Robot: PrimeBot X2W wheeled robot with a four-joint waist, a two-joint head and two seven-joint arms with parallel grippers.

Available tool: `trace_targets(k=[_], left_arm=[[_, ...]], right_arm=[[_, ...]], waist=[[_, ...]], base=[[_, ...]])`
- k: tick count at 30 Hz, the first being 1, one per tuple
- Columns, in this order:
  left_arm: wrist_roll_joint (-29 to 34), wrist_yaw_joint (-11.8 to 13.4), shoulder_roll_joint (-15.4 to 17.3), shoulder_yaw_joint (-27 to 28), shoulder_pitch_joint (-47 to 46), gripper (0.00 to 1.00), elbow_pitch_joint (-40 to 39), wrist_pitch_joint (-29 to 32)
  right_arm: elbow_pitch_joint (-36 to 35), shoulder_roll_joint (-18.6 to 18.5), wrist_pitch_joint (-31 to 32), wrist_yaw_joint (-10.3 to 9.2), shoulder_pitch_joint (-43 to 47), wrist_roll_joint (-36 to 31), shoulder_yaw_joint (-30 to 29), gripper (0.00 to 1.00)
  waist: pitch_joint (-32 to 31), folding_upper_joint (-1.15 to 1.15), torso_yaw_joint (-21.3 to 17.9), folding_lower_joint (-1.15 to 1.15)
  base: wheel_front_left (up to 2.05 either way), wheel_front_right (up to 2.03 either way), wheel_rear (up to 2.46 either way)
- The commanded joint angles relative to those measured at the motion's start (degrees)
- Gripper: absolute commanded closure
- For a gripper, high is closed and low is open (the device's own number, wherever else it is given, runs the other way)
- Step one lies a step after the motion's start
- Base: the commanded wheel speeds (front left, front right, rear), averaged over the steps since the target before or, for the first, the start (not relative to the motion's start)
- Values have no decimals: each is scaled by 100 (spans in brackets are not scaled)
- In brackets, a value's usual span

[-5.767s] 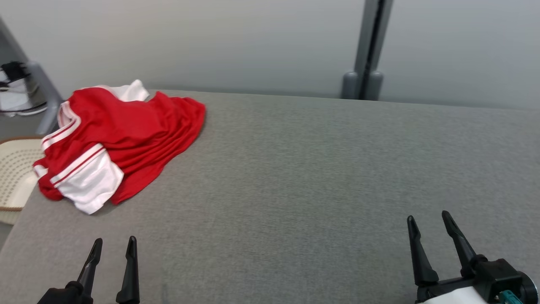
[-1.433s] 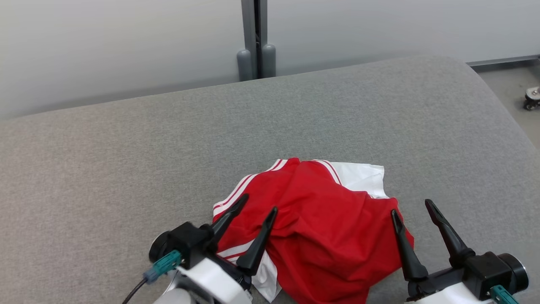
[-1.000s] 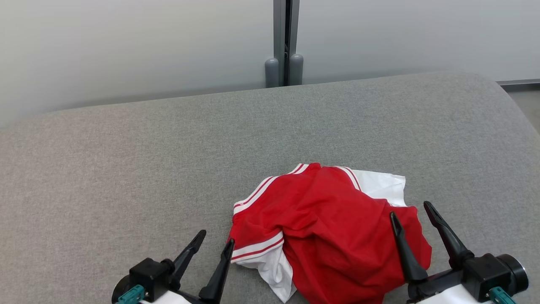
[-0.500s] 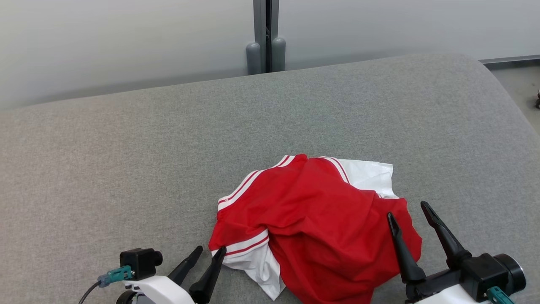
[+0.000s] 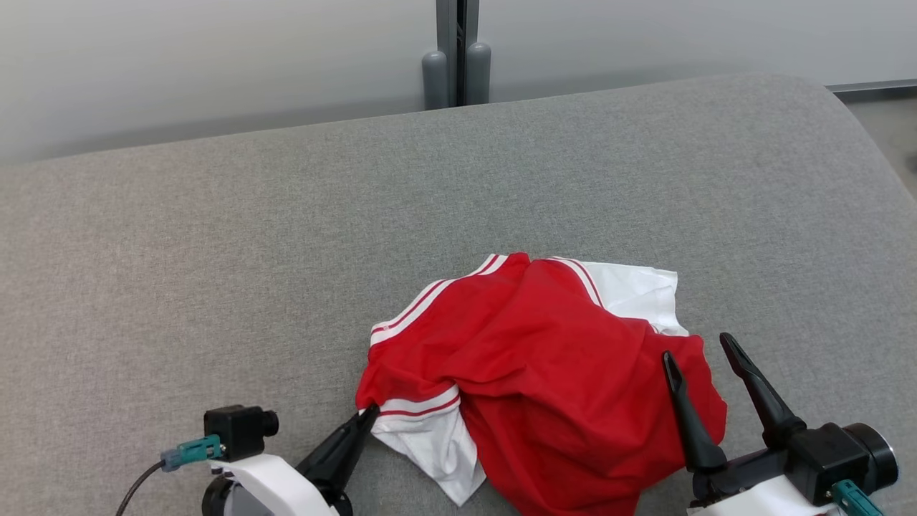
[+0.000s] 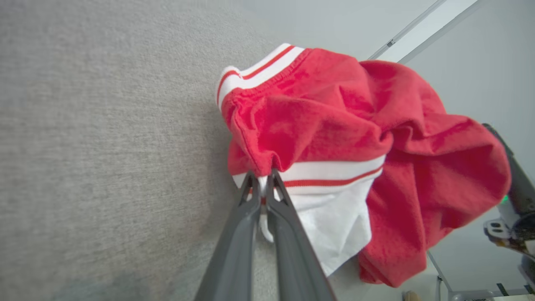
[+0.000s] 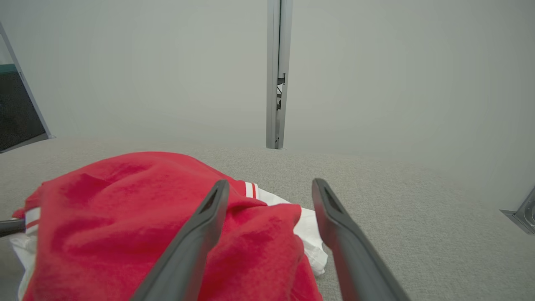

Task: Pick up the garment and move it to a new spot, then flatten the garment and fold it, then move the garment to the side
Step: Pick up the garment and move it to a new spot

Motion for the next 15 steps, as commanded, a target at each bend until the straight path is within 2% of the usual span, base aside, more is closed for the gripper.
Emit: trace_targets(k=[1,4,8,13,15], left_arm=[[210,-12,167,-15,-123,100,-101,-95],[210,-11,226,46,-139,100,-400,-150],[349,170,588,406,-291,100,-1601,-296],[448,808,1212,1309,-764,100,-3505,-168],[291,1064,1425,1774,-1054,100,-4153,-21]], right_arm=[[6,-37,11,-2,32,-57,-14,0],[14,-37,11,-2,72,-55,-36,0],[24,-36,11,-2,116,-35,-91,0],[18,-36,11,-2,209,79,-132,0],[16,-36,11,-2,209,129,-126,0]], waist=[[-38,0,23,0],[-84,0,49,0],[-185,0,119,0],[-290,0,236,0],[-300,0,261,0]], base=[[0,0,0],[0,0,0],[0,0,0],[0,0,0],[0,0,0]])
